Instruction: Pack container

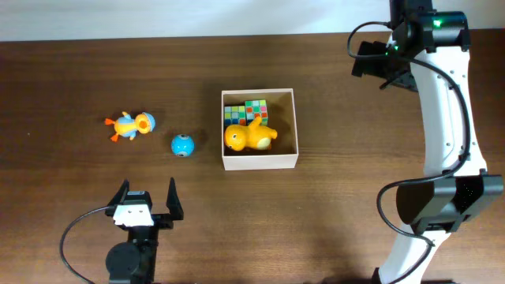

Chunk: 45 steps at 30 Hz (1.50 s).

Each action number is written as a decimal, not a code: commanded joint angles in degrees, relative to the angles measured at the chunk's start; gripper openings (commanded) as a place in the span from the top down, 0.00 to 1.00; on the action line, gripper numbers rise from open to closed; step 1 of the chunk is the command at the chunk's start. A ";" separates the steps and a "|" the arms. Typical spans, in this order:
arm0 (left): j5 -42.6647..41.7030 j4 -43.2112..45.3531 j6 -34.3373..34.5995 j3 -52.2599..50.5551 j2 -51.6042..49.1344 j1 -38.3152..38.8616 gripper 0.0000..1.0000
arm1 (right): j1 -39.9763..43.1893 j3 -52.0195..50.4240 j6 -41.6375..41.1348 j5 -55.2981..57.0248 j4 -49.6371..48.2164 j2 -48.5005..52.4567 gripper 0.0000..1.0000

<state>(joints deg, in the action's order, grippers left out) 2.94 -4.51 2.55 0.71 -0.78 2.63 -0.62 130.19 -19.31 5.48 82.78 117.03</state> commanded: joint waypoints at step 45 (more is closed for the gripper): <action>-3.54 -16.92 -3.34 29.05 -22.73 0.33 0.01 | -0.04 1.11 -0.50 -0.33 0.15 -1.92 0.01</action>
<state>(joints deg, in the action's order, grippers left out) -2.61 -17.93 -1.61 17.58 -13.93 2.74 -0.62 130.19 -19.29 5.23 82.94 117.03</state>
